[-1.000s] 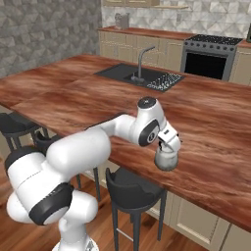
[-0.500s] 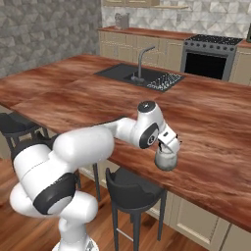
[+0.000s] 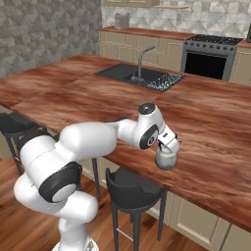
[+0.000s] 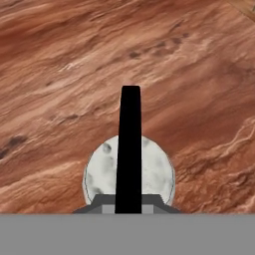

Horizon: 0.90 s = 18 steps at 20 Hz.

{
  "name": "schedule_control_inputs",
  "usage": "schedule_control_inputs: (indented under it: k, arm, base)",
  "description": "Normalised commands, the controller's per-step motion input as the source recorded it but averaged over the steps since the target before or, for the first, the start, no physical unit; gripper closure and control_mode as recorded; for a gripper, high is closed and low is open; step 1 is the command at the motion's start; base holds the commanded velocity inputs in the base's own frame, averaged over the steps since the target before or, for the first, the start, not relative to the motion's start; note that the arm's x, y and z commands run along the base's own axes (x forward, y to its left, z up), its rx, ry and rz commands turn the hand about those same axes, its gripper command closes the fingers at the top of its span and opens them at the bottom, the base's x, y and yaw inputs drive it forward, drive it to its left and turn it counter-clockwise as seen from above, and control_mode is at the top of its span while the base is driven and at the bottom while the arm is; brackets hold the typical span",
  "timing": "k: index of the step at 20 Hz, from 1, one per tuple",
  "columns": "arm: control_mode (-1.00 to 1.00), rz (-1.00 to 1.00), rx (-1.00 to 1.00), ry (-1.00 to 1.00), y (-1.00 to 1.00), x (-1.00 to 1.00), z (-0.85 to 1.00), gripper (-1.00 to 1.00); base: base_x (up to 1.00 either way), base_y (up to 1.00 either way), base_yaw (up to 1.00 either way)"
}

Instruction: The kettle is done boiling. Turn off the stove, then wait for 300 timesteps before moving the kettle to the dining table.

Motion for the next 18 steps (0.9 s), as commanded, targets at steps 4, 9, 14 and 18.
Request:
schedule_control_inputs:
  k: [4, 9, 14, 18]
  arm:
    - [-1.00, 0.00, 0.00, -0.03, 0.00, 0.17, -0.12, 1.00]
    - [-1.00, 0.00, 0.00, -0.03, 0.00, 0.18, -0.12, 1.00]
    - [-1.00, 0.00, 0.00, -0.04, 0.00, 0.17, -0.14, 1.00]
    - [-1.00, 0.00, 0.00, -0.02, 0.00, 0.19, -0.16, 1.00]
  base:
    - [0.00, 0.00, 0.00]
    - [0.00, 0.00, 0.00]
    - [0.00, 0.00, 0.00]
    - [0.00, 0.00, 0.00]
